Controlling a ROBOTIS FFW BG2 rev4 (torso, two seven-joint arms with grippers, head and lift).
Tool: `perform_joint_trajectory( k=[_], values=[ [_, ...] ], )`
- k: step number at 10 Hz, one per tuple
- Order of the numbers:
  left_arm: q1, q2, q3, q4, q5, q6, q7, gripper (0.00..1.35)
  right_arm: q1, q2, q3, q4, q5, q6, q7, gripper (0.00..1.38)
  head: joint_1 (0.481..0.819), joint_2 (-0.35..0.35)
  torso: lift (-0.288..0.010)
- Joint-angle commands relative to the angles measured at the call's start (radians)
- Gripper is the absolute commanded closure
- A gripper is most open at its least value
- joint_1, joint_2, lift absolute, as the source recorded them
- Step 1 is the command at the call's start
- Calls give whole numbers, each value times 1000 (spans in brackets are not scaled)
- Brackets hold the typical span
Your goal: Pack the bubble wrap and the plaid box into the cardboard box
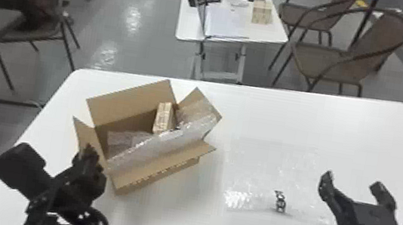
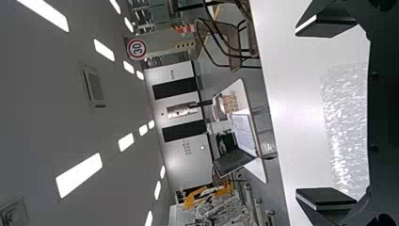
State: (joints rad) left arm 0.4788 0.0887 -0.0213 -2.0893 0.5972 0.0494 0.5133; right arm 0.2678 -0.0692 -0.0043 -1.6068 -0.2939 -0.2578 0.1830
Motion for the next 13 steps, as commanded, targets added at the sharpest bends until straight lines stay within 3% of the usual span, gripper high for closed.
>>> perform_joint_trajectory(
  k=[1, 2, 5, 9, 11, 12, 13],
  values=[
    [6, -3, 1, 0, -1, -6, 1, 1153, 62, 0, -6, 1, -1, -41, -59, 101, 695, 98, -102],
    [12, -20, 12, 0, 7, -11, 4, 1153, 88, 3, -6, -12, -1, -43, -91, 101, 695, 81, -102],
    [20, -90, 41, 8, -59, -71, 28, 1153, 91, 0, -2, -15, -7, -38, -92, 101, 695, 83, -102],
    [40, -91, 15, 137, -93, -413, 225, 1153, 94, -1, 1, -22, -10, -18, -91, 101, 695, 160, -102],
    [30, -91, -12, 229, -71, -583, 291, 1153, 93, -7, 12, -24, -11, -3, -91, 101, 695, 199, -102],
    [32, -91, -16, 239, -70, -599, 298, 1151, 94, -9, 12, -25, -13, 2, -91, 101, 695, 218, -102],
    [35, -90, -16, 241, -71, -605, 298, 996, 94, -9, 13, -25, -14, 6, -91, 101, 695, 225, -102]
  ],
)
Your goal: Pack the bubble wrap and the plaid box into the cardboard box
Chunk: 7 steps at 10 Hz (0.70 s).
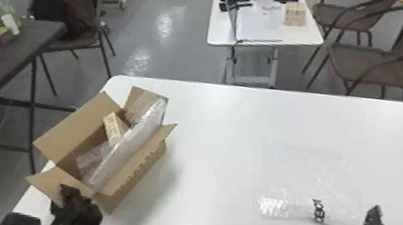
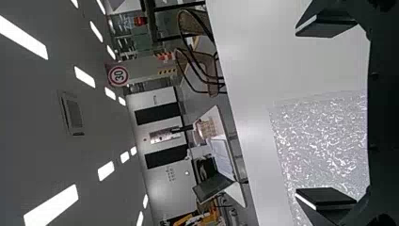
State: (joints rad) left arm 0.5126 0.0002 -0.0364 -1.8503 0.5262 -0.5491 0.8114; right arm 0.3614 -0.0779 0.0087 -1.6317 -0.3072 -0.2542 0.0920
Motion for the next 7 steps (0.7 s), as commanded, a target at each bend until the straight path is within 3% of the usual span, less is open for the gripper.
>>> perform_joint_trajectory(
  k=[1, 2, 3, 5, 6, 7],
  values=[
    [4, 18, -5, 8, 0, -26, -5, 601, 1, 0, 0, 0, 0, 3, 0, 101, 695, 227, -102],
    [7, 40, -11, 11, -9, -48, 0, 297, 1, 0, 0, 0, 0, 3, 0, 101, 695, 230, -102],
    [6, 44, -7, 13, -51, -77, 22, 48, 2, 0, 0, -2, 2, 3, 0, 101, 695, 235, -102],
    [9, -3, 113, -9, -295, -107, 31, -2, 4, -2, 2, -7, 2, 3, 0, 101, 695, 252, -102],
    [21, -3, 173, -55, -426, -100, 23, 16, 2, -5, 8, -7, 2, 3, 0, 101, 695, 275, -102],
    [43, -3, 208, -115, -528, -57, -54, 67, 2, -6, 8, -8, 2, 3, 0, 101, 695, 299, -102]
  ],
)
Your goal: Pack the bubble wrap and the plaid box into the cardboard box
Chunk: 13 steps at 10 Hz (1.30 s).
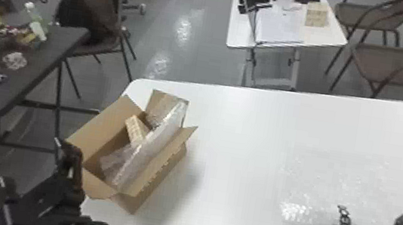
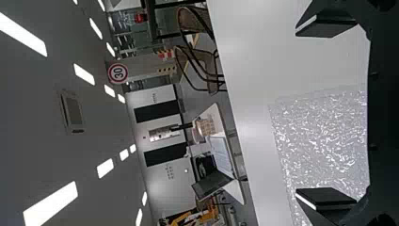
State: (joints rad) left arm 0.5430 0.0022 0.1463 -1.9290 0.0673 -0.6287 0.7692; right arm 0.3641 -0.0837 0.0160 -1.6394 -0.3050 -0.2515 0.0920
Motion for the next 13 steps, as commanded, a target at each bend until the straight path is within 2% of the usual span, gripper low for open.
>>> perform_joint_trajectory(
  k=[1, 3, 4, 5, 6, 7, 8, 9, 12, 13],
  values=[
    [20, -5, 38, -85, -149, 60, -94, 88, 3, -2, 1, -3, 1, 0, 0, 101, 695, 296, -102],
    [15, -5, 61, -165, -130, 164, -482, 105, 6, -5, 5, -10, 3, 9, 0, 101, 695, 245, -102],
    [28, -5, -10, -176, -78, 265, -570, 105, 12, -7, 5, -19, 1, 20, 0, 101, 695, 194, -102],
    [46, 9, -90, -176, -27, 377, -573, 105, 23, -7, 5, -40, 4, 34, 0, 101, 695, 151, -102],
    [60, 62, -131, -176, -3, 454, -573, 105, 39, -7, 5, -73, 15, 52, 0, 101, 695, 111, -102],
    [81, 76, -148, -173, 5, 491, -573, 107, 59, -8, 5, -108, 30, 72, 0, 101, 695, 80, -102],
    [110, 48, -148, -165, -20, 491, -559, 101, 82, -8, 5, -137, 41, 90, 0, 101, 695, 69, -102],
    [141, -2, -136, -151, -44, 466, -559, 105, 125, -8, 5, -175, 44, 117, 0, 102, 695, 65, -102],
    [233, -5, -96, -150, -129, 396, -558, 107, 274, -8, -7, -293, 87, 189, -2, 102, 695, 98, -102],
    [252, -5, -100, -147, -149, 379, -527, 107, 300, -7, -7, -330, 136, 210, -2, 102, 695, 111, -102]
  ],
)
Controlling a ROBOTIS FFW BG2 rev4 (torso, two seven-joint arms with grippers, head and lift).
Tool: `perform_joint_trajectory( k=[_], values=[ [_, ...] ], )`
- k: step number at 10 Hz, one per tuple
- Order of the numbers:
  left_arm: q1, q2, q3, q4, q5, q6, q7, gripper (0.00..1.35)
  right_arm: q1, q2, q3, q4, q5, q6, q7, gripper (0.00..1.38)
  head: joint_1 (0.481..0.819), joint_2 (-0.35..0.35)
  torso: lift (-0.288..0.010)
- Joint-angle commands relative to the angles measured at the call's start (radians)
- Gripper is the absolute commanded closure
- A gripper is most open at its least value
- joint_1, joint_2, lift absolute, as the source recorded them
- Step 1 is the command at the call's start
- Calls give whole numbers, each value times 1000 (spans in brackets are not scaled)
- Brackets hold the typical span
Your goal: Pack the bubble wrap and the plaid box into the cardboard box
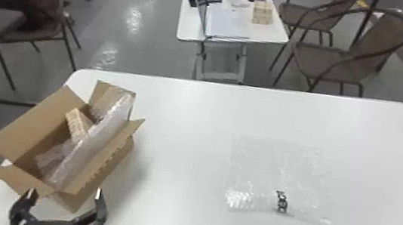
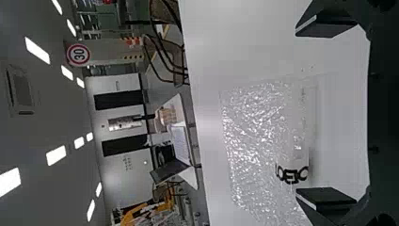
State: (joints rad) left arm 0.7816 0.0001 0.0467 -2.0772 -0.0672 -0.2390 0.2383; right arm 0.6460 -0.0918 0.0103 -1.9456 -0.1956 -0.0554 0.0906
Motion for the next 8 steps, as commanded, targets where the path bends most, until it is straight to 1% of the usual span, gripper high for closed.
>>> perform_joint_trajectory(
  k=[1, 2, 3, 4, 5, 6, 8],
  values=[
    [15, -3, -10, 19, -11, -43, 29, 107, 23, 7, 0, -32, 48, 15, -2, 102, 695, 126, -102],
    [13, -3, -18, 20, -10, -48, 44, 107, 20, 23, -1, -30, 53, 12, -2, 102, 695, 134, -102],
    [13, -3, -25, 20, -6, -54, 61, 107, 20, 32, -3, -36, 59, 12, -6, 102, 695, 135, -102],
    [10, -3, -36, 25, 0, -62, 85, 107, 20, 37, -3, -47, 64, 17, -20, 104, 695, 136, -102],
    [8, -3, -53, 32, 3, -79, 124, 107, 17, 38, -3, -76, 85, 63, -26, 104, 695, 133, -102],
    [8, 1, -68, 32, 9, -79, 153, 101, 7, 37, -3, -93, 120, 83, -25, 104, 695, 134, -102],
    [7, 29, -90, 32, 9, -83, 199, 101, 4, 43, -1, -95, 127, 85, -37, 102, 695, 133, -102]
  ],
)
